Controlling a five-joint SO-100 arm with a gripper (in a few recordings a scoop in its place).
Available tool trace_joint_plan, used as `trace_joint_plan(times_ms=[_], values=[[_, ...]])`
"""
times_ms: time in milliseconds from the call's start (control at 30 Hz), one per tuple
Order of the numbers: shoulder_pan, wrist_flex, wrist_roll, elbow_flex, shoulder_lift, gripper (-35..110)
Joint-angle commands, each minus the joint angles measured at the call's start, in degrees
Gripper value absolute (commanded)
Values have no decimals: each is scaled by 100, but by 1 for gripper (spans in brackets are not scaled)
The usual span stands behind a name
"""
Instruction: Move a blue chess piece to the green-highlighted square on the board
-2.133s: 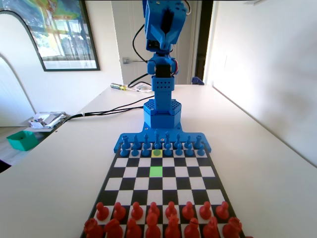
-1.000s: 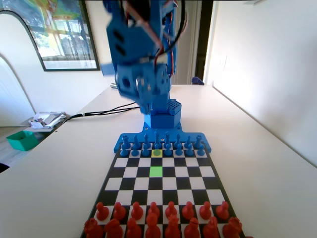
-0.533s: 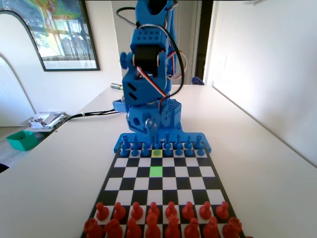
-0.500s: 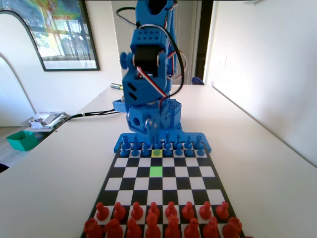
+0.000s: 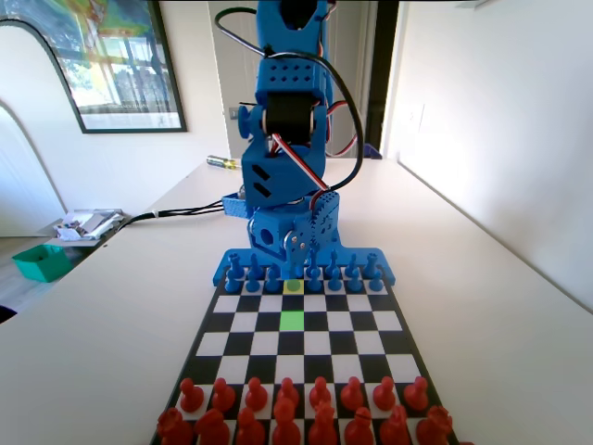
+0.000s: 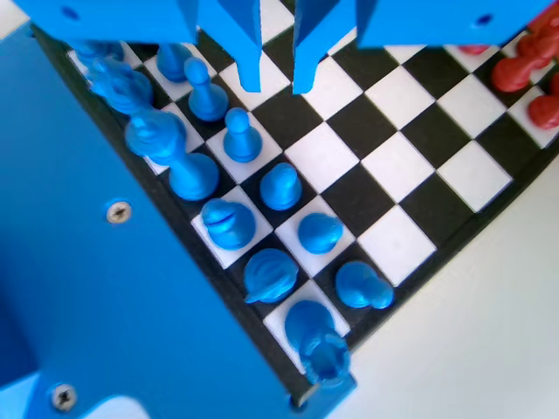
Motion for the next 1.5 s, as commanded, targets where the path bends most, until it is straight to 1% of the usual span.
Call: trace_joint_plan(times_ms=[0,900,1467], values=[[62,88,-88,-246,79,9],[-149,176,97,114,88,11],[-149,-114,-18,501,88,11]])
